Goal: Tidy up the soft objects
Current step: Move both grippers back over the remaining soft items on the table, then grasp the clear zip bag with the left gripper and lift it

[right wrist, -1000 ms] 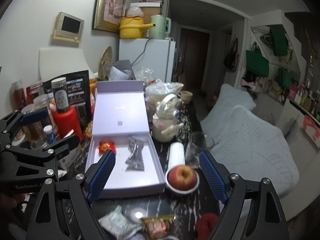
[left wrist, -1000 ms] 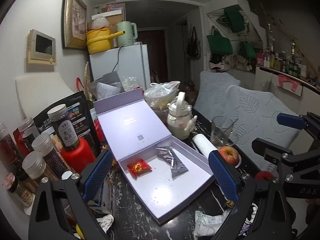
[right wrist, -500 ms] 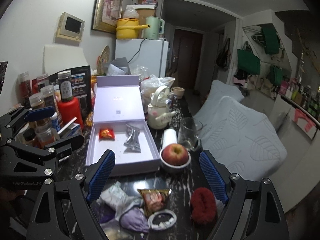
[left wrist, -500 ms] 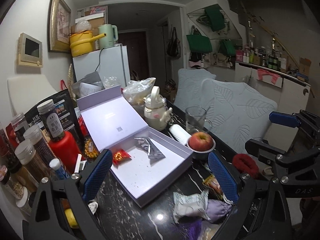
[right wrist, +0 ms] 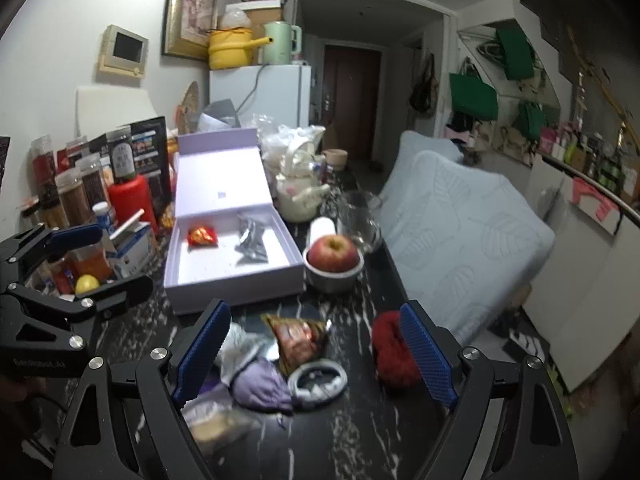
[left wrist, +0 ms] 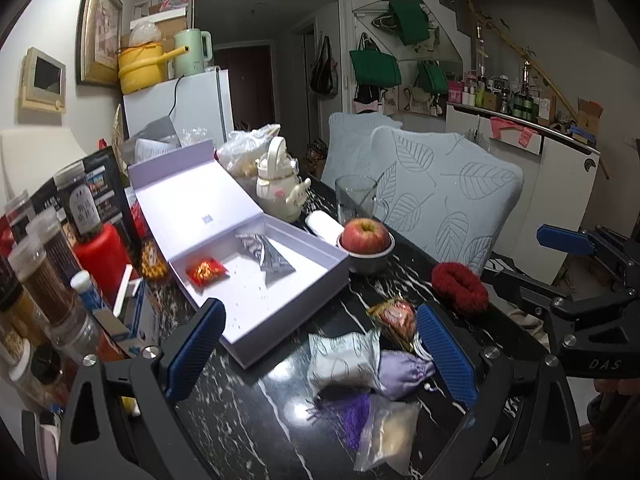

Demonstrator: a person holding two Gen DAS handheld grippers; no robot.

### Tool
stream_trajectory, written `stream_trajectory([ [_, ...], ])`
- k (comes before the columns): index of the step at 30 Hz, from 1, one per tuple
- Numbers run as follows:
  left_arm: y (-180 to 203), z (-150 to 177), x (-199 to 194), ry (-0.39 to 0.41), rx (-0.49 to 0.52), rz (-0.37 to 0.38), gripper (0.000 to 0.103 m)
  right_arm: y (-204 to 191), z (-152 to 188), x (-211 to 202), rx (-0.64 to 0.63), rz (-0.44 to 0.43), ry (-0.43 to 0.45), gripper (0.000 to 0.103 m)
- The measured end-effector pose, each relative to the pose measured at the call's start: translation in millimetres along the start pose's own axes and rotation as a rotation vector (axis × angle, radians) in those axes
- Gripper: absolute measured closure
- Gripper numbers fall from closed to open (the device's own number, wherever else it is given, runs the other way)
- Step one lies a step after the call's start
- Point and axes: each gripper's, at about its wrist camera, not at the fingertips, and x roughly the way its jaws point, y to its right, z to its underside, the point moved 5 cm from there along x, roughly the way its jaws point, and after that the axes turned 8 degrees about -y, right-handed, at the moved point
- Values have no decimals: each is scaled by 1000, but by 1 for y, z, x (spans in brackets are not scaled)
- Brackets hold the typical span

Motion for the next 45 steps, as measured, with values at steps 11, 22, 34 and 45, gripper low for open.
stream_trajectory([
  [11, 20, 37, 19, -84, -21, 73, 5, 16, 49, 7, 84, 44, -65, 15],
  [22, 45, 80, 48, -207, 16, 139, 5, 24, 90, 20, 106, 40, -132, 15],
  [34, 58, 118, 86, -338, 29, 162, 6, 29, 122, 42, 132, 19, -200, 15],
  [45, 61, 132, 113, -402, 60, 127, 39, 37, 127, 61, 152, 19, -242, 15],
])
